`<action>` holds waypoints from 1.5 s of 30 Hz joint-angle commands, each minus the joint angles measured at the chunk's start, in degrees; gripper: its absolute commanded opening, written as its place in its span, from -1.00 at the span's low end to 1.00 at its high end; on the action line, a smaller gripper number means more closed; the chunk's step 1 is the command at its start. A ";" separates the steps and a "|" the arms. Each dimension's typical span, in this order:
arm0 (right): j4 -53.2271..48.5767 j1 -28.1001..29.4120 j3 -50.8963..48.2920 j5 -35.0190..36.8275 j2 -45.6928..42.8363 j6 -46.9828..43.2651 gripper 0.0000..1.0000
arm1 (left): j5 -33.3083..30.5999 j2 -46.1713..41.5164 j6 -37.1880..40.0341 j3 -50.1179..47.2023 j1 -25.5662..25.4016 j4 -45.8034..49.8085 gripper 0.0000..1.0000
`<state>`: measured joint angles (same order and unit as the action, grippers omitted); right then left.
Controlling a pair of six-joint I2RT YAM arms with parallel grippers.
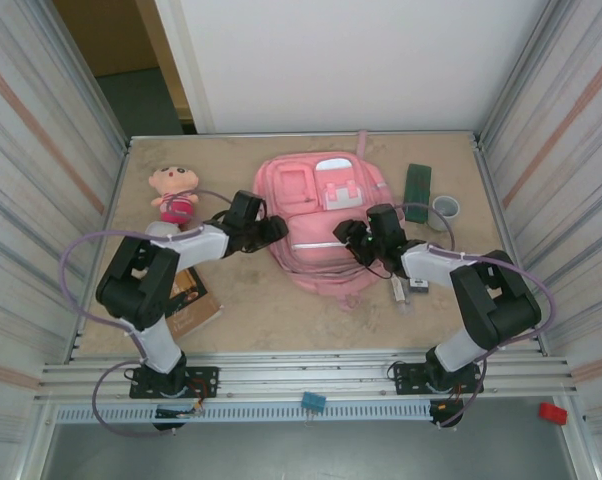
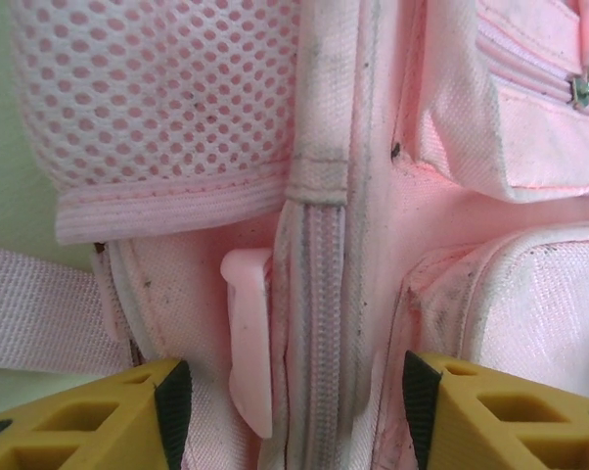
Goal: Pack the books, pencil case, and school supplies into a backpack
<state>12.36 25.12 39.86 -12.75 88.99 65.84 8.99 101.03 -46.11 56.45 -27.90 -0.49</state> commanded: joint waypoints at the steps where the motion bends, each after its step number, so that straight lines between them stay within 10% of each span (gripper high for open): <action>1: -9.40 -0.83 -0.41 0.31 -1.11 -4.28 0.17 | -0.49 2.47 1.46 3.97 -0.36 -1.20 0.23; 23: -22.01 14.59 9.65 -0.18 -19.00 -21.95 0.27 | -10.62 -46.04 -3.25 -17.54 10.39 41.39 0.66; 35: -19.21 17.29 9.52 -2.87 -14.52 -21.42 0.27 | -2.90 -35.90 -1.44 -27.38 11.12 23.55 0.63; 45: -23.46 17.06 9.82 -0.92 -16.46 -24.01 0.28 | -3.94 -19.40 -6.77 -20.37 -5.70 13.61 0.63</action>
<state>-9.37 42.00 49.71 -14.76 74.00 43.99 0.21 76.49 -49.78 36.07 -30.28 15.66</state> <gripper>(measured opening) 0.640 0.815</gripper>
